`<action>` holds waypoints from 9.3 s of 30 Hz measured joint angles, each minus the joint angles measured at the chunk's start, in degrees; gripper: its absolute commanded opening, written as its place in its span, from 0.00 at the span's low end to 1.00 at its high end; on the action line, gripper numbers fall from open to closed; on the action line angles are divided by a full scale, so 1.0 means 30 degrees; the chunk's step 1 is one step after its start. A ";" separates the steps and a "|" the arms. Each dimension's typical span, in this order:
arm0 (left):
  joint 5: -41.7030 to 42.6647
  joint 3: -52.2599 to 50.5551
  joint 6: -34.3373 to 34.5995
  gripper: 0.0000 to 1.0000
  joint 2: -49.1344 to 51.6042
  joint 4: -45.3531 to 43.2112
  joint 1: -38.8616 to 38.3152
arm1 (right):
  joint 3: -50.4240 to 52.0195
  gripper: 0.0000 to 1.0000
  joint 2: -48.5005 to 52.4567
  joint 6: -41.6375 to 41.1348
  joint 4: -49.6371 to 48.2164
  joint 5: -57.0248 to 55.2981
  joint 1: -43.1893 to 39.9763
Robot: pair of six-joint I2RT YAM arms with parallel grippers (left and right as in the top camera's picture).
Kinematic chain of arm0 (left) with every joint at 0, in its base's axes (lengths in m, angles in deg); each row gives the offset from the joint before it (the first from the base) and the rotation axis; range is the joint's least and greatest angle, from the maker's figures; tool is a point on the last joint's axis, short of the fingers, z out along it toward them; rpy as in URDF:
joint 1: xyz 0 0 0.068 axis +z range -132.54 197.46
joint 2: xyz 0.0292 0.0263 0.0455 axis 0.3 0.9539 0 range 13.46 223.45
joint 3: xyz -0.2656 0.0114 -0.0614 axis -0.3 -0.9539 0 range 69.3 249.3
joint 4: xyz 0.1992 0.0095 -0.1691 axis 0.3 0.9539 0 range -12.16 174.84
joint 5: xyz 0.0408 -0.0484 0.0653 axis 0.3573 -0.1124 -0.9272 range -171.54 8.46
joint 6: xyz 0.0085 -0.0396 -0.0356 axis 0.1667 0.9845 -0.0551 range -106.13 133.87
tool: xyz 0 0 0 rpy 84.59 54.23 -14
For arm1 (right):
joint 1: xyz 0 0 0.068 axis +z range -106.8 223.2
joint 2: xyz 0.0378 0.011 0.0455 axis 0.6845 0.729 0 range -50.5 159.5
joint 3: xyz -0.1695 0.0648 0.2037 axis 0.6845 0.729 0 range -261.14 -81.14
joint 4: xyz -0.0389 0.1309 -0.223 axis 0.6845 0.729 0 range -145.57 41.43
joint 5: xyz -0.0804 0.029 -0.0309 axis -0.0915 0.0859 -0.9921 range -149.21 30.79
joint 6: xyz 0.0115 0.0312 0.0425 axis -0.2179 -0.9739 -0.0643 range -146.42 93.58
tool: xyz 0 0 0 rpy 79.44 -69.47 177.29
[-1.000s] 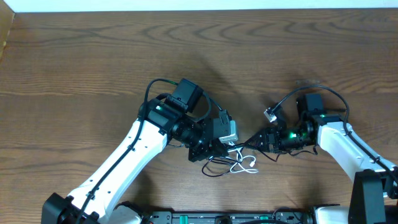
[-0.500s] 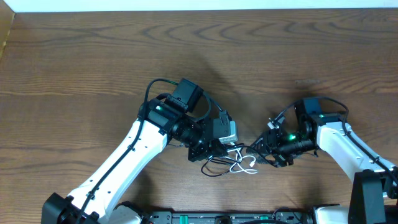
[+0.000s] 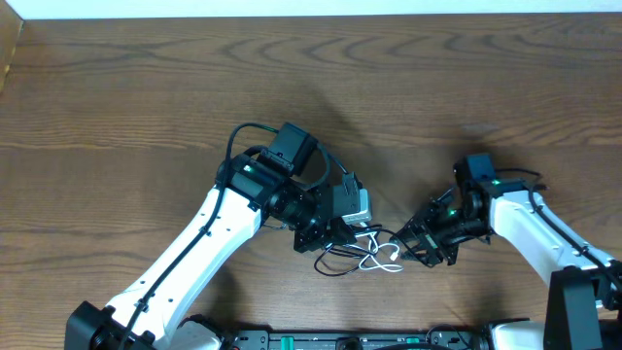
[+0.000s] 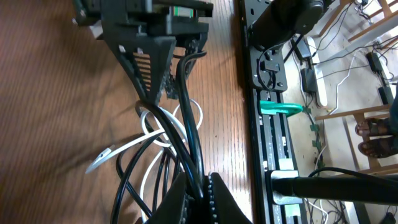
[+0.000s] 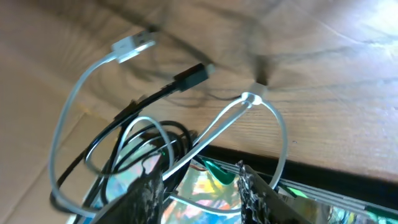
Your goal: Untangle cables
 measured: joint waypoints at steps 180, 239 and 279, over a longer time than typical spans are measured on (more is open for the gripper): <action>0.2951 0.0000 -0.0066 0.07 0.0000 -0.1406 0.0000 | 0.0131 0.54 0.0000 -0.7322 -0.7701 -0.3985 0.6295; 0.2951 0.0000 -0.0066 0.07 0.0000 -0.1202 0.0000 | 0.0146 0.32 0.0000 -1.3850 -0.8131 -0.1129 0.7970; 0.1668 0.0000 -0.0058 0.07 0.0000 -0.0313 0.0000 | 0.0146 0.01 0.0000 -1.1220 -0.2106 -0.8641 -0.0583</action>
